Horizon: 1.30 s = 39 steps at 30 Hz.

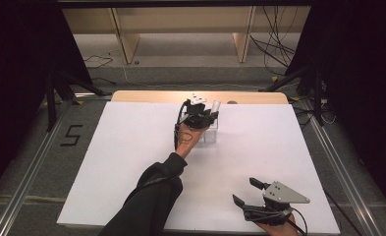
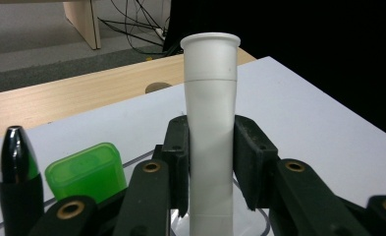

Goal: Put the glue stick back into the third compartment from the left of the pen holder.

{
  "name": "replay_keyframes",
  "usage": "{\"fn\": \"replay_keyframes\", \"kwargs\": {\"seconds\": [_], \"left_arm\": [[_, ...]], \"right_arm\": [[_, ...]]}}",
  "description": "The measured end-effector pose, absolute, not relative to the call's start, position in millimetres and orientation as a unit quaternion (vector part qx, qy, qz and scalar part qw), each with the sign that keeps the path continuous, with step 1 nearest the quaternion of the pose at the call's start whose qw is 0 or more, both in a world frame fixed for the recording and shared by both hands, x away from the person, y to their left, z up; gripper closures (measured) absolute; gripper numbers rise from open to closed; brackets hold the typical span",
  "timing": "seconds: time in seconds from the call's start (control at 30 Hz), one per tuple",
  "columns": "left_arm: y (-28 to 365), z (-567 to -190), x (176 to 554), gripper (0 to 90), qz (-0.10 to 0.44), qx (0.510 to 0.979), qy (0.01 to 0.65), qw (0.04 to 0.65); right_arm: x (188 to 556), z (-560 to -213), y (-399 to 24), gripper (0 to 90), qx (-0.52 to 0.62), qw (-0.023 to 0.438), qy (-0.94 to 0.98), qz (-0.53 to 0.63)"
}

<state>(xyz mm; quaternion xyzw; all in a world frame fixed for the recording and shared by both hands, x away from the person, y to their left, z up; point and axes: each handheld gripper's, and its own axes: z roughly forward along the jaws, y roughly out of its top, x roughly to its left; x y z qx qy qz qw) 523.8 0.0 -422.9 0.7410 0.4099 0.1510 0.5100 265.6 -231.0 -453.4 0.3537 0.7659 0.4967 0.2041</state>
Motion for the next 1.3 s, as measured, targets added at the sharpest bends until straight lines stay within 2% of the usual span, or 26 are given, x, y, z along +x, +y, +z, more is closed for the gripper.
{"fn": "replay_keyframes", "kwargs": {"seconds": [0.17, 0.3, 0.37, 0.53, 0.8, 1.03, 1.3], "left_arm": [[0, -423, 524, 67.8, 0.148, 0.742, 0.411, 0.509], [-1, -419, 522, 56.4, 0.149, 0.740, 0.409, 0.513], [-1, -416, 521, 44.7, 0.147, 0.740, 0.411, 0.512], [1, -407, 516, 32.0, 0.145, 0.741, 0.409, 0.512], [12, -396, 505, 23.4, 0.118, 0.755, 0.399, 0.507], [30, -397, 488, 20.5, 0.086, 0.762, 0.379, 0.519], [48, -405, 463, 16.2, 0.077, 0.771, 0.360, 0.520]], "right_arm": [[266, -453, -232, 20.8, 0.357, 0.201, 0.764, 0.499], [266, -453, -233, 20.4, 0.359, 0.200, 0.760, 0.503], [266, -453, -233, 20.4, 0.359, 0.199, 0.760, 0.504], [266, -453, -232, 20.5, 0.360, 0.198, 0.760, 0.503], [267, -453, -232, 20.5, 0.362, 0.195, 0.760, 0.503], [268, -454, -233, 20.5, 0.365, 0.188, 0.757, 0.508], [269, -455, -231, 20.3, 0.366, 0.183, 0.758, 0.508]]}}
